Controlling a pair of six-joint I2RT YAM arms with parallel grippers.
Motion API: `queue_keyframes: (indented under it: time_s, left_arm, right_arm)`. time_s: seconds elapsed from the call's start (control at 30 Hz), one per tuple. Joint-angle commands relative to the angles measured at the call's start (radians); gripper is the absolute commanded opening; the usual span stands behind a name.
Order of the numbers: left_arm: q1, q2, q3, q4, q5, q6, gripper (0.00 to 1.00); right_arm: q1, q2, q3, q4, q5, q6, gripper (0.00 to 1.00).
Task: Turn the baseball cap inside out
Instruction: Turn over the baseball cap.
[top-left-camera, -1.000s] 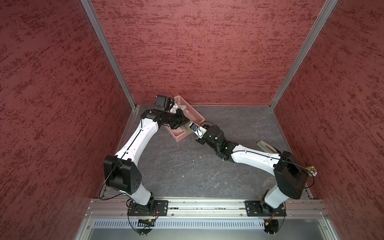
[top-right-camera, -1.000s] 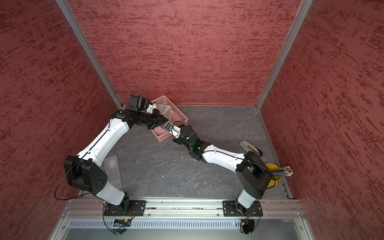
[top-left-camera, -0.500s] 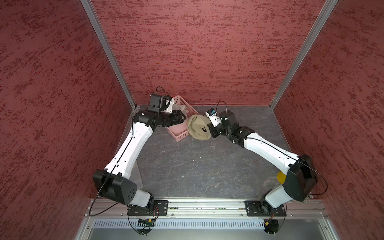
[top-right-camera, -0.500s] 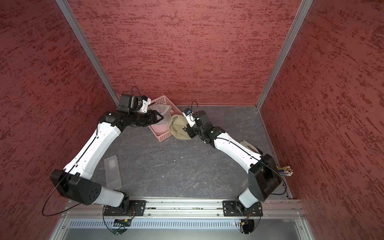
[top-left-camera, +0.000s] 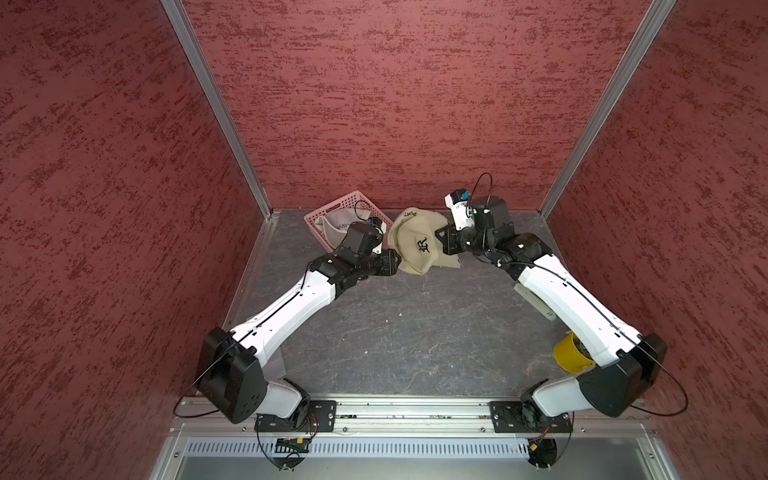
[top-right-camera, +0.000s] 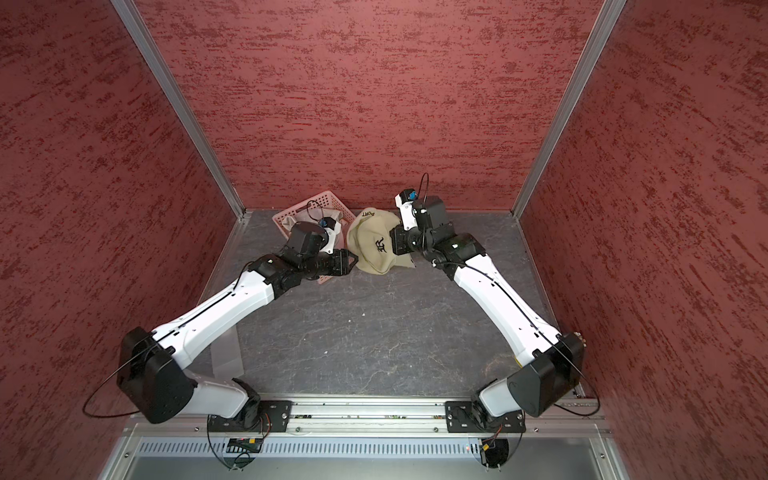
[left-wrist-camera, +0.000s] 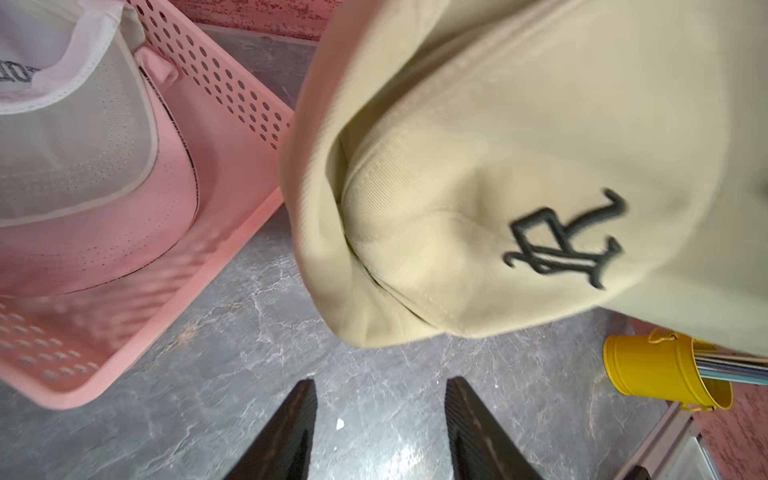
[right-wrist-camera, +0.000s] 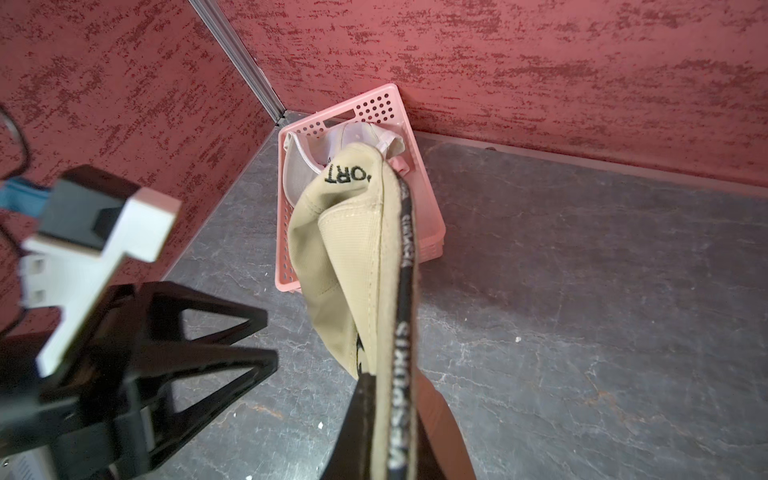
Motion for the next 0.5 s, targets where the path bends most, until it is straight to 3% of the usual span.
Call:
queue_keyframes:
  time_s: [0.0,0.27,0.37,0.47]
  left_arm:
    - [0.008,0.022,0.004,0.187,0.002,-0.024,0.54]
    - [0.007,0.048,0.075,0.157,0.048,-0.042,0.5]
    - [0.002,0.049,0.095,0.12,0.06,-0.05,0.44]
    - [-0.042,0.049,0.159,-0.025,-0.052,-0.035,0.43]
  right_arm:
    - [-0.015,-0.042,0.046,-0.035,-0.07,0.047,0.0]
    - [-0.022,-0.052,0.018,-0.024,-0.072,0.052,0.0]
    - [-0.025,-0.052,0.015,-0.02,-0.068,0.053,0.0]
    - [-0.032,-0.043,0.025,-0.032,-0.046,0.04,0.0]
